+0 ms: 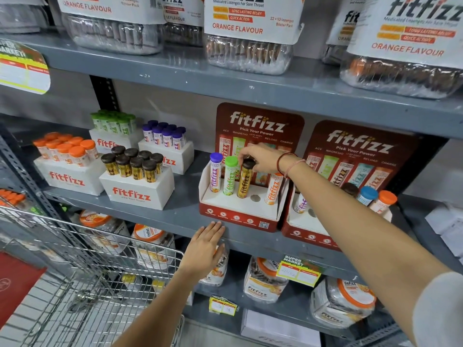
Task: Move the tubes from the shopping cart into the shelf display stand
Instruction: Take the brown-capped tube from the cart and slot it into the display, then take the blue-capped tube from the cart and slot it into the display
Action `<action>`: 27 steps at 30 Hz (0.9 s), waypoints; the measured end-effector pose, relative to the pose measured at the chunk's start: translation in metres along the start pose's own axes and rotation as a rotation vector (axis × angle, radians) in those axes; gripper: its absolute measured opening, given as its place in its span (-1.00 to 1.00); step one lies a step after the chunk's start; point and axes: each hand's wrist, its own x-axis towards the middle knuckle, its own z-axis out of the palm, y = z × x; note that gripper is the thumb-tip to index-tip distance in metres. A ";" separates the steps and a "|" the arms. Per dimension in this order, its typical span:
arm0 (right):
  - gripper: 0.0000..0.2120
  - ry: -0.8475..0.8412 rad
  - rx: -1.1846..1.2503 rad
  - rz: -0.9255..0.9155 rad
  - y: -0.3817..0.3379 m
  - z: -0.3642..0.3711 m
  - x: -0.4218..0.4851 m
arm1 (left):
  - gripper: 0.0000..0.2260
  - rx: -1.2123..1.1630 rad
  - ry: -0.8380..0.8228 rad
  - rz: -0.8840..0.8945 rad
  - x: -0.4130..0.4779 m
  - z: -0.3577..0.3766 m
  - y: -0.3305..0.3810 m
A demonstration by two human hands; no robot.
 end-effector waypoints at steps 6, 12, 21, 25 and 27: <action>-0.60 0.031 0.064 -0.008 0.003 0.006 0.002 | -0.58 -0.002 -0.019 -0.003 0.000 -0.002 0.001; -0.48 0.110 0.129 0.028 0.004 0.004 -0.001 | -0.61 -0.076 0.049 -0.040 -0.009 -0.018 0.002; -0.78 0.321 0.583 -0.176 -0.116 0.067 0.013 | -0.65 -0.094 0.145 -0.397 -0.095 -0.048 -0.043; -0.82 0.013 0.551 -0.295 -0.192 0.152 0.026 | -0.69 -0.123 0.169 -0.652 -0.163 -0.052 -0.063; -0.83 -0.184 0.502 -0.341 -0.223 0.202 0.033 | -0.70 -0.129 0.169 -0.788 -0.198 -0.052 -0.070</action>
